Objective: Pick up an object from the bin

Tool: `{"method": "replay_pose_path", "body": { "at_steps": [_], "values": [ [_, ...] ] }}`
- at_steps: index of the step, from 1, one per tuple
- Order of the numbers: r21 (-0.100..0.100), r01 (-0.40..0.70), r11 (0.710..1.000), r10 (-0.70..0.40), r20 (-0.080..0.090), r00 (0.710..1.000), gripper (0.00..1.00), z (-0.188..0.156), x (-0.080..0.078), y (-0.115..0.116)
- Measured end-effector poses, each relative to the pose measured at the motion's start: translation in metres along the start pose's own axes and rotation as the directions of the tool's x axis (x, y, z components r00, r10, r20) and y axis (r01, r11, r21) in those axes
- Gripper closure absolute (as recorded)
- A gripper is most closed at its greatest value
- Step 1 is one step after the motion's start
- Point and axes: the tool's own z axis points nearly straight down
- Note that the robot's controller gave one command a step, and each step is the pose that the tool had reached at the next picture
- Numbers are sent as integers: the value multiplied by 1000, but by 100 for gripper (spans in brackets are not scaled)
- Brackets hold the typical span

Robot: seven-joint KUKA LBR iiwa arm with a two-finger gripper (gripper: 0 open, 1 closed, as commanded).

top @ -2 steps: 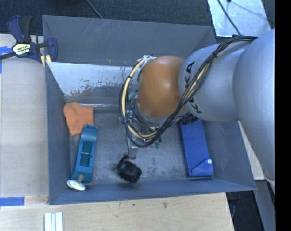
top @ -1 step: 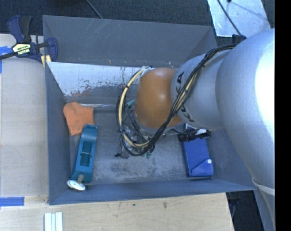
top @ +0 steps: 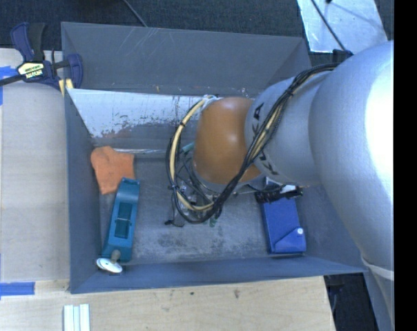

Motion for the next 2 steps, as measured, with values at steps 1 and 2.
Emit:
{"method": "replay_pose_path", "body": {
  "at_steps": [1,2],
  "values": [
    [2,7,1000,-7,-5,1000,100,-28,14,-32],
    [1,-21,1000,21,-1,1000,100,-92,-1,-35]
  ]
}}
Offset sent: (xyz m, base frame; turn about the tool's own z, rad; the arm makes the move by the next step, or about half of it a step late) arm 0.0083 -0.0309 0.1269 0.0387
